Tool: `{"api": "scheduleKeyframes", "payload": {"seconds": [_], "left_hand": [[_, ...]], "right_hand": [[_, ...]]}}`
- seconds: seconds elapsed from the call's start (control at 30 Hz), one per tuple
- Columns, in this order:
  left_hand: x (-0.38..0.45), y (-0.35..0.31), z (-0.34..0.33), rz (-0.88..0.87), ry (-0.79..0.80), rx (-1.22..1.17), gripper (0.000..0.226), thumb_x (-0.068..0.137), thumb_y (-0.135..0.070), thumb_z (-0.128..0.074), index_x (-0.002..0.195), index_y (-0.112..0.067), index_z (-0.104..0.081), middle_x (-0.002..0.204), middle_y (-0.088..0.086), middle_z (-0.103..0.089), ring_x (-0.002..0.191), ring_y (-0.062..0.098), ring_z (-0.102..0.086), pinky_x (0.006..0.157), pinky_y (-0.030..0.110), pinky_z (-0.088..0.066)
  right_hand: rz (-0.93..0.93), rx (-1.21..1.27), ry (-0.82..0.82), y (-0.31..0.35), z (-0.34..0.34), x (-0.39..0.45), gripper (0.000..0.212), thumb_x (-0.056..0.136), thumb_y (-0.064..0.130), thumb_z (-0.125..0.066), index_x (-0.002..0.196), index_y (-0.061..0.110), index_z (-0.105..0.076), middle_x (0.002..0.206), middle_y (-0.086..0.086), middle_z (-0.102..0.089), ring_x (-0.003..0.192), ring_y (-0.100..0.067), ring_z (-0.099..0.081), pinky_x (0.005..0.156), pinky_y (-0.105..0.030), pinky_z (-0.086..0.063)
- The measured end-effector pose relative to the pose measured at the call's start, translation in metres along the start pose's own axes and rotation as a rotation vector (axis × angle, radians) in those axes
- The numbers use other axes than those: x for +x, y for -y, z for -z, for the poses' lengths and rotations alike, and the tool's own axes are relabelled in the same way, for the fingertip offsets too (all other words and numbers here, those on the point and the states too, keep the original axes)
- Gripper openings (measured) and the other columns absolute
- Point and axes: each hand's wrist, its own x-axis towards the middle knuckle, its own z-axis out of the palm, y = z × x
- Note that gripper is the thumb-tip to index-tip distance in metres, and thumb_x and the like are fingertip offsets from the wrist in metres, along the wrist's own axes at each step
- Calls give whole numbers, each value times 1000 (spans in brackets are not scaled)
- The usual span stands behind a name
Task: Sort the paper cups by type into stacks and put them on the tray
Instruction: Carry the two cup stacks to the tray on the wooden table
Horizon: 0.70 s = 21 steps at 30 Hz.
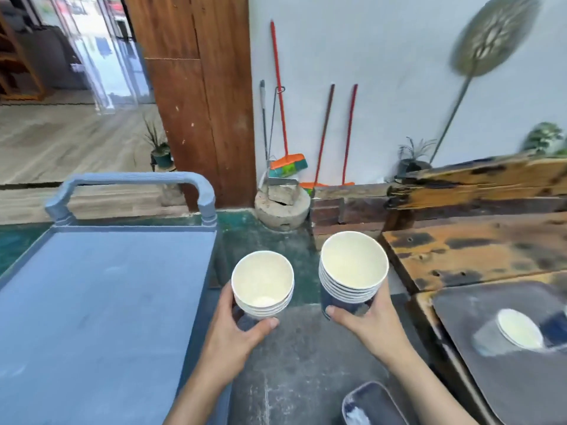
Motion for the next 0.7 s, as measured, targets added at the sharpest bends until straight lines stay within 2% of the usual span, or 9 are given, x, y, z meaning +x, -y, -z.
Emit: {"api": "scheduleKeyframes", "payload": {"seconds": [0.07,0.13,0.17,0.27,0.33,0.43,0.53,0.6,0.7], "left_hand": [[5,-8,-37,-15,77,30,82,51,-42,-84,118,-63,-41,121,-39,-56,116,-13,-53,95,17,-40],[5,-17,-73,-33,141,43,85,51,-41,-86,123,-58,-43,125,-31,-59,120,-6,-53,100,24,-41],[3,-22,-93,-41,173,49,87,51,-41,-86,126,-54,-43,128,-26,-59,121,-3,-54,102,26,-41],[-7,-35,-157,-84,256,67,84,57,-31,-91,121,-56,-44,126,-28,-59,113,-14,-55,88,10,-42],[-18,-44,-205,-126,302,69,81,63,-18,-92,122,-48,-45,127,-22,-58,109,-18,-54,80,1,-43],[-39,-56,-272,-142,358,42,76,67,-6,-88,119,-44,-46,126,-18,-55,103,-24,-53,74,-4,-41],[-60,-68,-332,-145,410,18,82,64,-18,-90,128,-36,-43,128,-20,-53,104,-25,-51,75,-2,-42],[-69,-75,-362,-130,437,5,85,61,-29,-90,130,-38,-42,128,-24,-53,104,-24,-51,75,1,-45],[-77,-82,-399,-117,459,22,87,61,-33,-86,134,-37,-38,129,-25,-51,106,-25,-49,73,-2,-44]], "right_hand": [[-24,25,-95,-10,43,-13,92,52,46,-86,122,61,-29,119,45,-48,113,17,-46,84,-11,-39],[-32,30,-170,-20,84,-26,93,53,42,-87,127,54,-31,122,38,-50,116,13,-47,88,-8,-39],[-36,35,-202,-26,105,-35,92,54,39,-87,124,57,-31,122,38,-50,115,14,-47,87,-5,-38],[-46,35,-291,-40,167,-63,87,56,30,-87,117,58,-31,114,48,-48,109,21,-47,81,1,-36],[-38,19,-365,-51,210,-85,87,56,29,-86,118,54,-31,112,54,-44,107,27,-43,80,6,-32],[-53,4,-453,-65,271,-114,89,54,34,-85,117,62,-29,114,54,-43,108,26,-42,84,3,-32],[-105,29,-511,-81,329,-141,87,54,41,-84,112,71,-27,114,52,-46,109,19,-48,83,-9,-41],[-118,21,-547,-89,358,-153,86,54,43,-84,112,71,-26,113,52,-45,108,21,-47,79,-9,-42],[-140,25,-602,-99,394,-164,84,54,46,-83,109,73,-26,111,54,-44,105,23,-48,77,-9,-42]]}}
